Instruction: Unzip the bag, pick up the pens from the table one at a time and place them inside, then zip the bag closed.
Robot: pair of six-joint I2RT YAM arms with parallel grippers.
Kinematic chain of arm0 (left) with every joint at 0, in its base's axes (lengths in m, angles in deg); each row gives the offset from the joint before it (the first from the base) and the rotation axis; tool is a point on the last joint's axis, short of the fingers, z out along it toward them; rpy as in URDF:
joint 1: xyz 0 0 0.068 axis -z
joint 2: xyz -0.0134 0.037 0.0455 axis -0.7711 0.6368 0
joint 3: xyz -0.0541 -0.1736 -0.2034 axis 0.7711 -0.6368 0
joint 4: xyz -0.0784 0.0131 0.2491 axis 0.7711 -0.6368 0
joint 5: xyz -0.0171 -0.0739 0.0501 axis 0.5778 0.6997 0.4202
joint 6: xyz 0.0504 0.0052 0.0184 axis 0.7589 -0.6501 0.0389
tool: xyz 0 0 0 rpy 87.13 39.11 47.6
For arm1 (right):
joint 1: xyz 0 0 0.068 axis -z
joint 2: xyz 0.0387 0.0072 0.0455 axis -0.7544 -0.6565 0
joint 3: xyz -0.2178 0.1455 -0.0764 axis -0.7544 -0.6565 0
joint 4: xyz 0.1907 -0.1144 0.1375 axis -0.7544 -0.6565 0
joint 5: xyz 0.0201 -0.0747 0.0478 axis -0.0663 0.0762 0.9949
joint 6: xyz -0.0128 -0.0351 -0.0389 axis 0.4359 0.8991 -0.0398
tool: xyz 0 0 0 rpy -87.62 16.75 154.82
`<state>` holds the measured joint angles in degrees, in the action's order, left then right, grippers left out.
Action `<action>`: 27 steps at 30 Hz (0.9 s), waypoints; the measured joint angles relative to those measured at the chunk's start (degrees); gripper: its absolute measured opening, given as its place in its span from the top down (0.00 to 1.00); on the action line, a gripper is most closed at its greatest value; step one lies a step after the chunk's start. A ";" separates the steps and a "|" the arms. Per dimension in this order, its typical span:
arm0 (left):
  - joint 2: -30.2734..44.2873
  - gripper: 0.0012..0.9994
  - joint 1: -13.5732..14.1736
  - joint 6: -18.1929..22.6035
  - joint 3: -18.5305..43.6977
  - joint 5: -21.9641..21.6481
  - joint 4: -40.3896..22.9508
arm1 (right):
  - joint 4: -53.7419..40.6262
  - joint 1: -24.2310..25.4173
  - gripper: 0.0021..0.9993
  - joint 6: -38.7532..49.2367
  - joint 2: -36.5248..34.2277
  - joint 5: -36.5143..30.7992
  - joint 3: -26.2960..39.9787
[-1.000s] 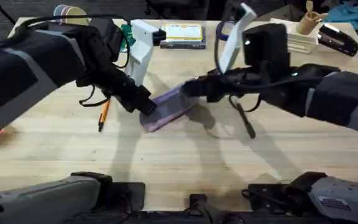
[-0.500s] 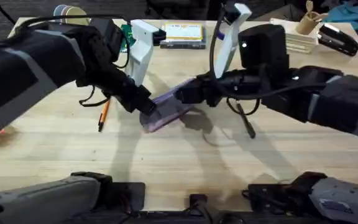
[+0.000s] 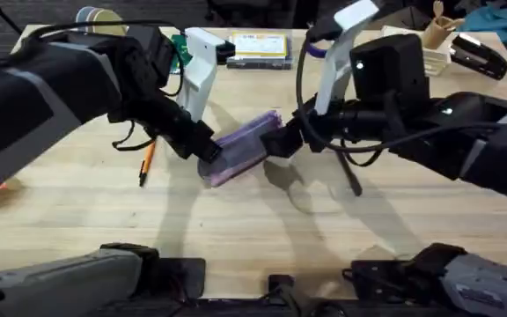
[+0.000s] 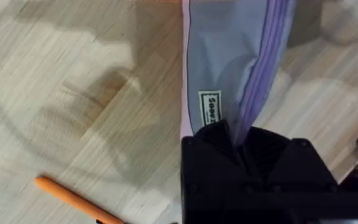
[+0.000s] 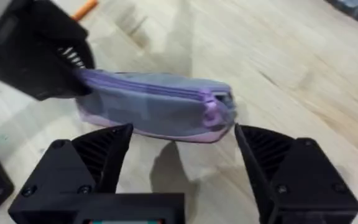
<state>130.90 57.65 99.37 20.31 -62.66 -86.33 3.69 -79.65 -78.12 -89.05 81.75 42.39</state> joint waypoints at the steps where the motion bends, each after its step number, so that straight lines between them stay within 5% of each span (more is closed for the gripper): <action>1: 0.00 0.96 0.00 0.00 0.00 0.00 0.00 | 0.02 0.40 0.00 0.06 0.00 -0.27 0.00; 27: 0.01 0.96 0.00 0.00 0.00 0.00 0.04 | 6.56 3.43 0.15 0.29 -8.71 -0.81 0.02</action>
<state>130.91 57.65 99.37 20.31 -62.66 -86.28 10.25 -76.21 -77.84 -97.76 80.94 42.41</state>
